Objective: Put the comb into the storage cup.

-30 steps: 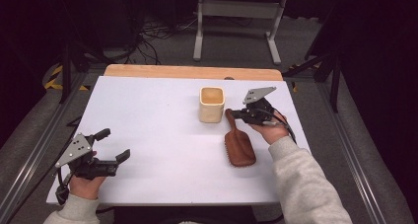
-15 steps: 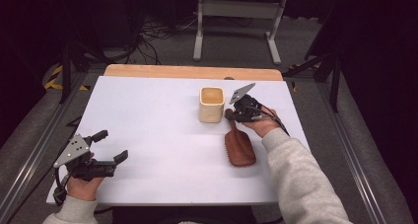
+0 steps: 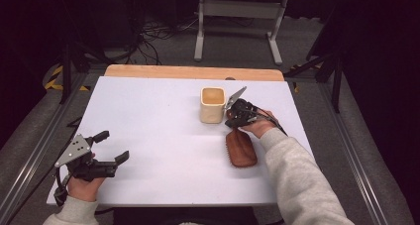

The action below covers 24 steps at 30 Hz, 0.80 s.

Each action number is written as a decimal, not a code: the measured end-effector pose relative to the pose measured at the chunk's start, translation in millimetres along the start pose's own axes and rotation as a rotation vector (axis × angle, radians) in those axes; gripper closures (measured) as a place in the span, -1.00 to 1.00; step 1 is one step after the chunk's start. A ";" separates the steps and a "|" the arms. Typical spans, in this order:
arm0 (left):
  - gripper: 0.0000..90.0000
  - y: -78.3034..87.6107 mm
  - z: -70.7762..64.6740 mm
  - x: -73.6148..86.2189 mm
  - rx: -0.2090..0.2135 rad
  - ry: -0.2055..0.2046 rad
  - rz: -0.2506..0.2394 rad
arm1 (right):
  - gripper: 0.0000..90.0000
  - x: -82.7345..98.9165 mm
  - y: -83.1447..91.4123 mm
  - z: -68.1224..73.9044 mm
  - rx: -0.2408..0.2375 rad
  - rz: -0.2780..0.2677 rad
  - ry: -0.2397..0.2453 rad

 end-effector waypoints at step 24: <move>-0.96 -3.5 -0.1 -1.6 0.015 0.004 -0.004 | 0.99 21.2 -3.1 -10.0 0.018 0.076 -0.045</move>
Point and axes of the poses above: each handheld gripper's, and its own axes: y roughly backward along the jaws, x roughly out of its underside, z roughly to its left, the point moved 4 cm from there along -y, roughly forward along the jaws, and after that the axes turned 15 degrees about z, right-handed, at the moved point
